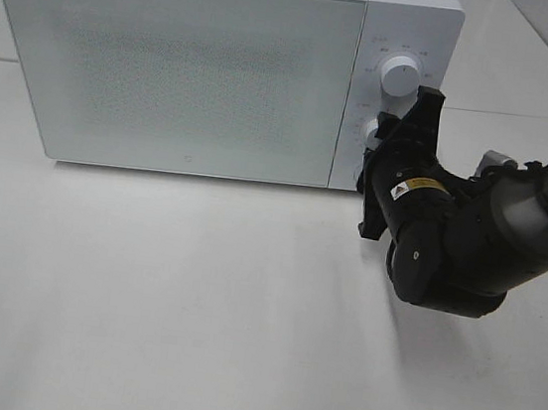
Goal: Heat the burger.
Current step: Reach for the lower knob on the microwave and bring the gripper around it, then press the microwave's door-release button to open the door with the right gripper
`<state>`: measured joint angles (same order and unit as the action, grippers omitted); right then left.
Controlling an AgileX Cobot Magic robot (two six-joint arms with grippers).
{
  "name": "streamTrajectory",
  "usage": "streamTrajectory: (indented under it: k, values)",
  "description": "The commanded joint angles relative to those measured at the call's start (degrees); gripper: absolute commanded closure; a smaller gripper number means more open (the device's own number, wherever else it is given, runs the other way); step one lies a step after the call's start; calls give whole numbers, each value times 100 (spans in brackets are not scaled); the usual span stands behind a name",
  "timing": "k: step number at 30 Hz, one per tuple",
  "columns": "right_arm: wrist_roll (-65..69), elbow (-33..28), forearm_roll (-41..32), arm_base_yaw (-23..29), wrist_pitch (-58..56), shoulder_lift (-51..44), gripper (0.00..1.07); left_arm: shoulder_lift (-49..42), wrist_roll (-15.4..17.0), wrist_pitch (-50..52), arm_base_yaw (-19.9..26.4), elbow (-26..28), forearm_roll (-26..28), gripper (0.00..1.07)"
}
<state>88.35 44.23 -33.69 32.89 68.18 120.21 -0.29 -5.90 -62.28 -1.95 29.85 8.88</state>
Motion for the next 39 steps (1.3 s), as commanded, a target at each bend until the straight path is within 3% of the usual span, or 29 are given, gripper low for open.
streamTrajectory:
  k: [1,3,7,8,14,19,24,39]
  values:
    - [-52,281,837,63,269,-69,98,-92,6,74,11,0,40,6]
    - [-97,281,619,63,275,-86,87,-92,6,74,11,0,40,6]
    - [-172,281,441,63,269,-86,77,-92,6,74,11,0,40,6]
    - [-172,281,338,63,229,-86,69,-92,6,74,11,0,40,6]
    - [-201,258,195,63,195,-86,59,-92,6,74,11,0,40,6]
    - [-682,-132,-212,63,258,-321,44,-92,6,74,11,0,40,6]
    - [-739,-344,6,63,201,-418,34,-92,6,74,11,0,40,6]
    - [-1736,-1192,819,63,-905,-1346,32,-92,6,74,11,0,40,6]
